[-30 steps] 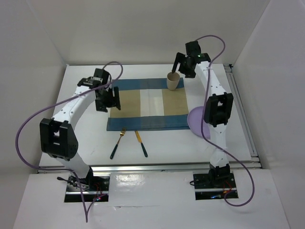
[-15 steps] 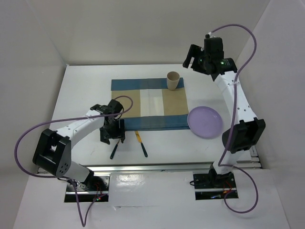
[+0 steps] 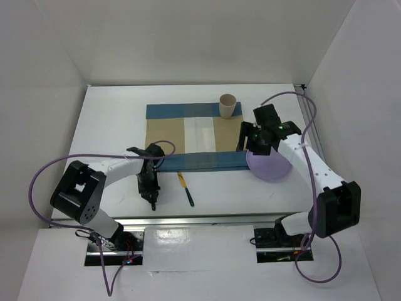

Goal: Set the dinner table for one person

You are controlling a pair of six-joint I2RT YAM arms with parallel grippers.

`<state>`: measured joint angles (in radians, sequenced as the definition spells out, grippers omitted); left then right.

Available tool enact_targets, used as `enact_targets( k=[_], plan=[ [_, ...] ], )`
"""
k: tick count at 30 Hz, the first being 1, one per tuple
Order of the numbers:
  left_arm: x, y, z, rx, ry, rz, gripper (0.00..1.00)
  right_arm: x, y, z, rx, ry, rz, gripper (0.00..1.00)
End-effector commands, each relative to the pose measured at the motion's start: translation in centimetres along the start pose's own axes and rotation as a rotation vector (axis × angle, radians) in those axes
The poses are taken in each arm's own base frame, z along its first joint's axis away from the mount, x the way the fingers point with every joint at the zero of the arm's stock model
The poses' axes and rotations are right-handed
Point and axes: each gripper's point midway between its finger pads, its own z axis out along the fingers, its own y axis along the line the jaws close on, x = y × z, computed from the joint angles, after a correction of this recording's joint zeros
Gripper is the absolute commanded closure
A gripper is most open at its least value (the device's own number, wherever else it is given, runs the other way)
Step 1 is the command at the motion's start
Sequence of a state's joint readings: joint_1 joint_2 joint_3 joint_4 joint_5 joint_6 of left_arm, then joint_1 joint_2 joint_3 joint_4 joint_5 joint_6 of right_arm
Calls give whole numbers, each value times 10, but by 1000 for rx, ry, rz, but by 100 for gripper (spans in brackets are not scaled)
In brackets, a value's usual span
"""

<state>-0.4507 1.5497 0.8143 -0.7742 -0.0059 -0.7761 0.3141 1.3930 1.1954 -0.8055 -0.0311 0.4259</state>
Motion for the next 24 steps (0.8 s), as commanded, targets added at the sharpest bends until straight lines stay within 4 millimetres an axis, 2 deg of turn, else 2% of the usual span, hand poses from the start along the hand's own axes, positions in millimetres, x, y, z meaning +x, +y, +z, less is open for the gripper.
enact_targets(
  k=[1,4,7,9,10,12,13,14,15,16,17,19,20,21,23,24],
  plan=[
    [-3,-2,9,-4,-10,-14,77,5,-8,-17,-7,-37,77,23],
    [-3,-5,-7,0,-28,1,100,11,-26,-17,5,-27,140,26],
    [4,-20,-30,50,-46,65,100,20,-41,-13,55,-3,152,28],
    [5,-28,-50,70,-52,96,100,14,-65,-12,135,-19,189,28],
    [-3,-37,-66,104,-88,98,100,17,-76,-6,166,-1,210,28],
    [-14,-40,-84,99,-131,108,100,18,-96,1,213,20,304,29],
    [-32,-49,-102,104,-197,105,100,23,-102,4,230,30,363,30],
    [-45,-48,-110,99,-223,106,100,26,-116,6,258,38,425,30],
    [-55,-48,-109,72,-224,103,100,26,-123,8,269,33,463,30],
    [-75,-56,-124,85,-277,98,100,32,-127,11,262,32,498,30],
    [-87,-56,-127,73,-296,108,100,33,-131,11,258,25,542,30],
    [-117,-56,-125,51,-327,97,100,32,-153,8,268,-13,638,30],
    [-140,-64,-122,35,-331,100,100,42,-156,13,242,14,678,30],
    [-156,-62,-118,25,-327,80,100,42,-170,9,246,-5,737,30],
    [-186,-68,-105,1,-321,88,100,48,-181,9,225,0,814,30],
    [-198,-67,-100,-14,-321,81,100,45,-182,9,205,-10,831,30]
  ],
)
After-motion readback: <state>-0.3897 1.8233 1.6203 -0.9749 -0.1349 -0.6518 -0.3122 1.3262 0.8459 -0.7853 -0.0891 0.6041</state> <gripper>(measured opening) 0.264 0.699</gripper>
